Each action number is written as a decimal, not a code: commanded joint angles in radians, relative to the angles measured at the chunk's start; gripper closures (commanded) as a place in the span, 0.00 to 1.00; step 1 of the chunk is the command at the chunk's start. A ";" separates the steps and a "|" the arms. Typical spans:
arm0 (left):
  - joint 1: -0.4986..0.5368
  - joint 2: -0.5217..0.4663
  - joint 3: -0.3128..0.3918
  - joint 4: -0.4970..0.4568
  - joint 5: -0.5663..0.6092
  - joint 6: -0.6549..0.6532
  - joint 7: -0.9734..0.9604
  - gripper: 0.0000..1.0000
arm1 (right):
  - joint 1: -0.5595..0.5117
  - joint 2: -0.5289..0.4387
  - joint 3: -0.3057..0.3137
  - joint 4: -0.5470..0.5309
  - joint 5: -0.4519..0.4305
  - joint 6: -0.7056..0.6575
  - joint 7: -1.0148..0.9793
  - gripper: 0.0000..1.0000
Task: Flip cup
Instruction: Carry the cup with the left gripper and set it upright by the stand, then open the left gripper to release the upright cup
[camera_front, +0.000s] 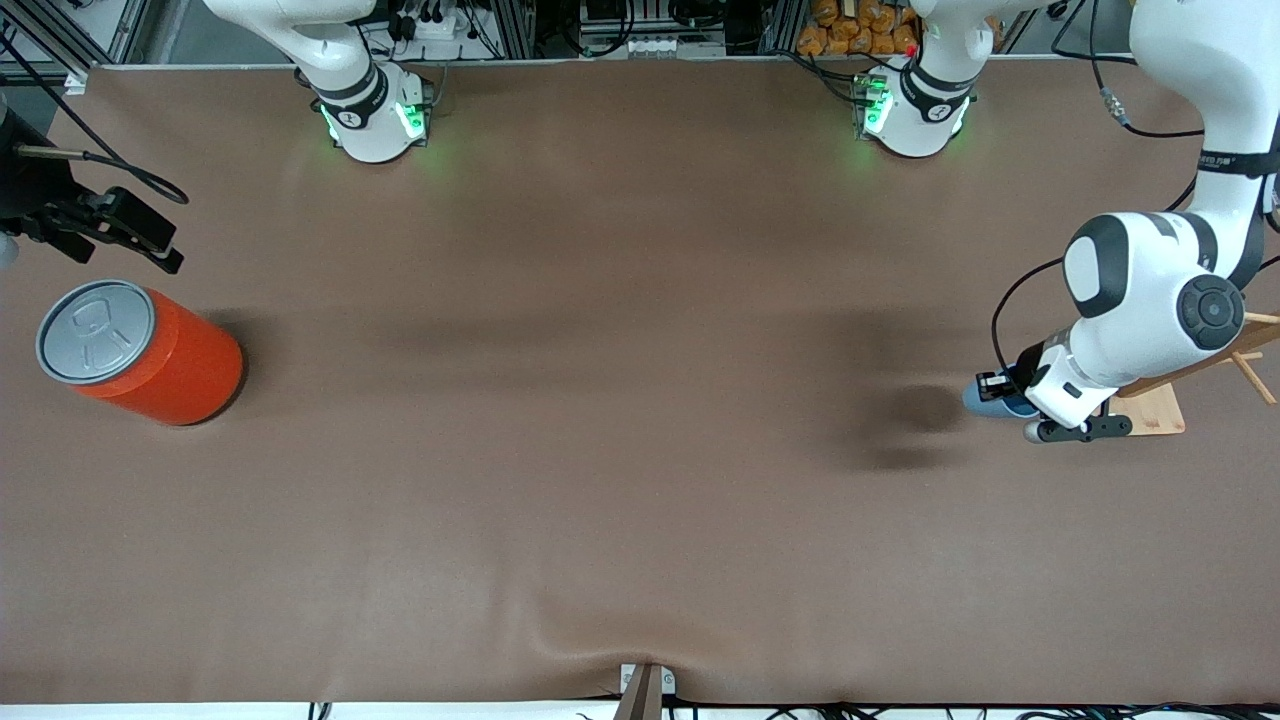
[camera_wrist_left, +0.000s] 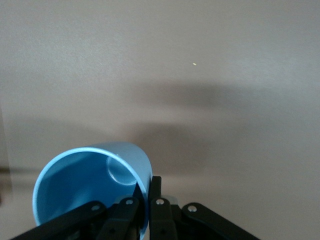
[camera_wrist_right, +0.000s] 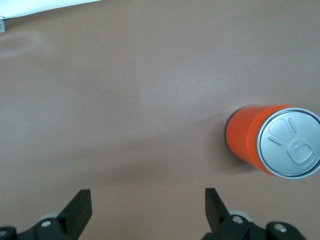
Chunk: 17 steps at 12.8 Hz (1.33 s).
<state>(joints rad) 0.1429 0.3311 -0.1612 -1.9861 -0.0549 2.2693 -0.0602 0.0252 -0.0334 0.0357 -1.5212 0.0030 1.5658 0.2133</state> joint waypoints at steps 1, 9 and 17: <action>0.001 0.048 -0.011 -0.013 0.027 0.094 -0.006 1.00 | 0.002 0.009 -0.029 0.029 0.005 -0.021 -0.002 0.00; -0.006 0.066 -0.024 0.013 0.033 0.052 -0.039 0.00 | -0.010 0.009 -0.063 0.019 -0.018 -0.052 -0.011 0.00; -0.003 -0.090 -0.041 0.214 0.032 -0.366 -0.055 0.00 | -0.008 0.009 -0.062 0.019 -0.029 -0.082 -0.008 0.00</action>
<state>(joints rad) 0.1363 0.2767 -0.1913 -1.8279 -0.0379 2.0006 -0.0878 0.0219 -0.0299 -0.0303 -1.5165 -0.0153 1.5001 0.2088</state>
